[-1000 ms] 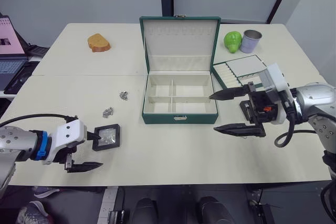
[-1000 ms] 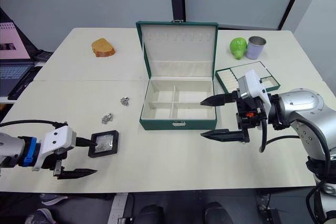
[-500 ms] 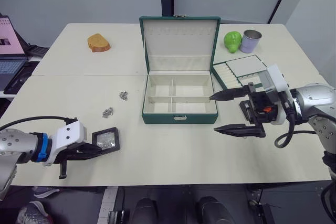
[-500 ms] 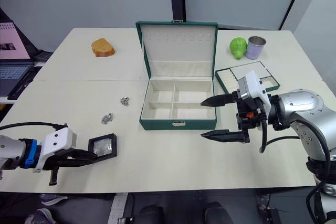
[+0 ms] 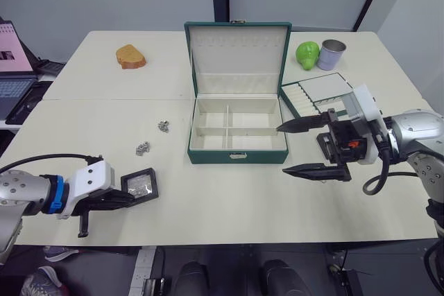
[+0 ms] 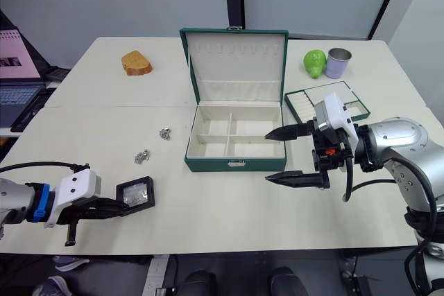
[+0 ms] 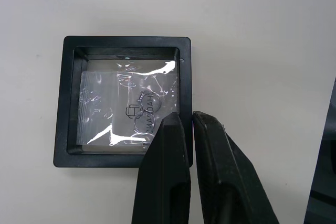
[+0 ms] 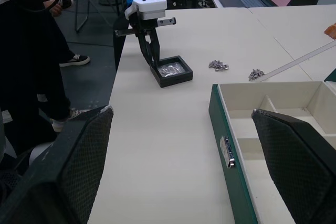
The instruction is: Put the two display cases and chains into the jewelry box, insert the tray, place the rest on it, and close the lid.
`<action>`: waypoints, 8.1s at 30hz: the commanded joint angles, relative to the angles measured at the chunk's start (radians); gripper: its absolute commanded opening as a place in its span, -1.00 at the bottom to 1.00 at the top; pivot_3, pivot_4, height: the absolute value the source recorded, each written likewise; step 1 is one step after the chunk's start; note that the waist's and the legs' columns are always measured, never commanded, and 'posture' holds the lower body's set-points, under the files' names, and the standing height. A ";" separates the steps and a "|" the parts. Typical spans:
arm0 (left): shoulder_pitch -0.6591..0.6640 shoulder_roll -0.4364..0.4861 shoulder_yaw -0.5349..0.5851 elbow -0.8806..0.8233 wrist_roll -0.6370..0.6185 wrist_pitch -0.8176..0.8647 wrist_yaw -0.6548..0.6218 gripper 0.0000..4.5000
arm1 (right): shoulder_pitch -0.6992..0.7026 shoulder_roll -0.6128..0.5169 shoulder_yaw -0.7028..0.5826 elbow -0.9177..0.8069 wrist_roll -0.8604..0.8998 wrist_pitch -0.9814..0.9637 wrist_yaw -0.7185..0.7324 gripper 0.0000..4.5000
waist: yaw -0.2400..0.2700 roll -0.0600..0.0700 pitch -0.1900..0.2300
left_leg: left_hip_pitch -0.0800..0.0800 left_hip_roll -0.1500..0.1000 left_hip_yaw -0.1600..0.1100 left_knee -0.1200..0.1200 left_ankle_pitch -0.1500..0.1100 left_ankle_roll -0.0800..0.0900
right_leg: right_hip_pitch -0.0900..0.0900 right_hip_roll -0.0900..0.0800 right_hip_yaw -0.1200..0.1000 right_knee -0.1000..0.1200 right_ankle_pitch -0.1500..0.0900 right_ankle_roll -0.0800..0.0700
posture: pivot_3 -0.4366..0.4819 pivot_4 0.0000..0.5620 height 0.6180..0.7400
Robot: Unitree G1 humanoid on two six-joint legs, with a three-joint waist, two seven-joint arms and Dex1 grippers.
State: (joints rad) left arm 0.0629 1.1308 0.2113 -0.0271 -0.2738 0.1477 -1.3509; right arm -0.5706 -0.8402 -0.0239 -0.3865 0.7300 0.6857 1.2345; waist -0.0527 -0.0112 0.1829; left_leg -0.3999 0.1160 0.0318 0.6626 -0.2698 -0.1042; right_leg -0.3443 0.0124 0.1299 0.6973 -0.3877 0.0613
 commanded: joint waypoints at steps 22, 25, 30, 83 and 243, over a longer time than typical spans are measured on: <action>-0.409 0.069 0.011 -0.241 -0.300 0.425 0.030 -0.99 | -0.042 -0.067 -0.110 0.042 0.051 0.019 -0.026 1.00 | 0.009 -0.001 0.001 | 0.000 0.000 -0.001 0.001 0.000 0.000 | 0.001 0.000 0.000 0.000 0.000 0.000 | -0.05 -0.47 1.00; -0.594 0.001 -0.117 -0.239 -0.302 0.475 0.041 -0.99 | -0.013 -0.092 -0.145 0.060 0.036 0.014 -0.040 1.00 | 0.019 -0.001 0.001 | 0.000 -0.001 -0.001 0.001 0.000 0.000 | 0.002 0.000 0.000 0.000 0.000 0.000 | -0.05 -0.47 1.00; -0.856 -0.146 -0.319 -0.113 -0.181 0.446 0.042 -0.99 | 0.026 -0.115 -0.177 0.085 0.013 0.005 -0.076 1.00 | 0.025 -0.002 0.001 | 0.000 -0.001 -0.002 0.002 0.000 0.000 | 0.002 0.001 -0.001 0.000 0.000 0.000 | -0.05 -0.47 1.00; -1.295 -0.772 -0.490 0.935 0.335 -0.232 0.110 0.03 | 0.270 -0.110 -0.359 -0.116 0.067 0.063 -0.370 1.00 | 0.023 -0.002 0.001 | -0.006 -0.003 -0.006 0.003 0.000 0.000 | 0.002 0.001 -0.003 -0.001 0.000 0.000 | -0.05 -0.47 1.00; -0.220 -0.621 0.097 -0.152 -0.060 0.470 0.977 -0.92 | -0.204 0.224 0.027 0.197 -0.098 -0.022 -0.195 1.00 | 0.020 -0.004 -0.002 | 0.001 0.000 -0.004 0.003 0.000 0.000 | 0.006 -0.001 -0.002 0.000 0.000 0.000 | -0.05 -0.47 1.00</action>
State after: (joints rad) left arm -0.1603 0.4863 0.2834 -0.1050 -0.3153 0.5929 -0.3655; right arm -0.7519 -0.6108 0.0470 -0.1495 0.6030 0.6615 1.0392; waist -0.0322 -0.0156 0.1814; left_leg -0.3993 0.1156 0.0279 0.6657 -0.2697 -0.1043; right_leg -0.3386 0.0119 0.1277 0.6973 -0.3876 0.0612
